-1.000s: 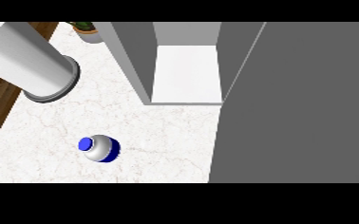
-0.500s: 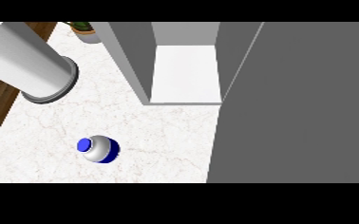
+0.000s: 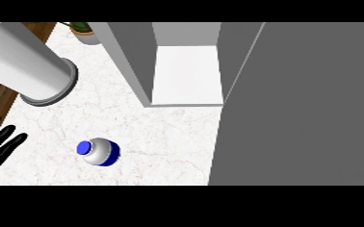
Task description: Pick up the bottled water, place it into the cabinet and close the cabinet
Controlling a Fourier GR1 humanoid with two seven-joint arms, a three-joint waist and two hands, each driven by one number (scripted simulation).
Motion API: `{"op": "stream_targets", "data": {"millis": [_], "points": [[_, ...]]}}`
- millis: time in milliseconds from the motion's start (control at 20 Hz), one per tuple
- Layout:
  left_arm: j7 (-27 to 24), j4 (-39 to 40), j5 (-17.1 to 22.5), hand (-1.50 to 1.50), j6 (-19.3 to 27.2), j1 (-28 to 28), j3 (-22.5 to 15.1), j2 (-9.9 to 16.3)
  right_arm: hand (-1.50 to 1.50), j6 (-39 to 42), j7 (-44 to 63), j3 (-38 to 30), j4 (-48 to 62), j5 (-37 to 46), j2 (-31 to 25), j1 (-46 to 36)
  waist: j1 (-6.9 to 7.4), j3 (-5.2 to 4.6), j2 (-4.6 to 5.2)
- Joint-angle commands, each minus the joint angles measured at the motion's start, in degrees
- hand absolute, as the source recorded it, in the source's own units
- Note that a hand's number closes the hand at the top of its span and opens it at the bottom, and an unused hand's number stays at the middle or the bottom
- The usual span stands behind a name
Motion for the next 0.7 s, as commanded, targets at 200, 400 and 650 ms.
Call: {"op": "stream_targets", "data": {"millis": [200, 400, 650], "points": [[-4.4, 9.4, -17.6, -1.5, -3.2, -5.8, -4.3, -7.4, -1.5, -1.0, 3.7, 1.0, -8.7, 2.3, -1.8, 0.9, 0.04, -0.01, 0.05], [-7.4, 17.1, -24.4, -1.5, -4.0, -11.4, -3.9, -7.8, -1.5, -1.4, 2.9, 1.9, -9.5, 2.6, -2.3, 0.9, -0.22, -0.01, 0.06], [-18.2, 28.4, -34.7, -1.5, -10.6, -12.5, -3.6, -10.7, -1.5, -2.1, 3.4, 3.2, -10.9, 2.1, -2.7, 2.7, -0.52, -0.06, 0.01]]}}
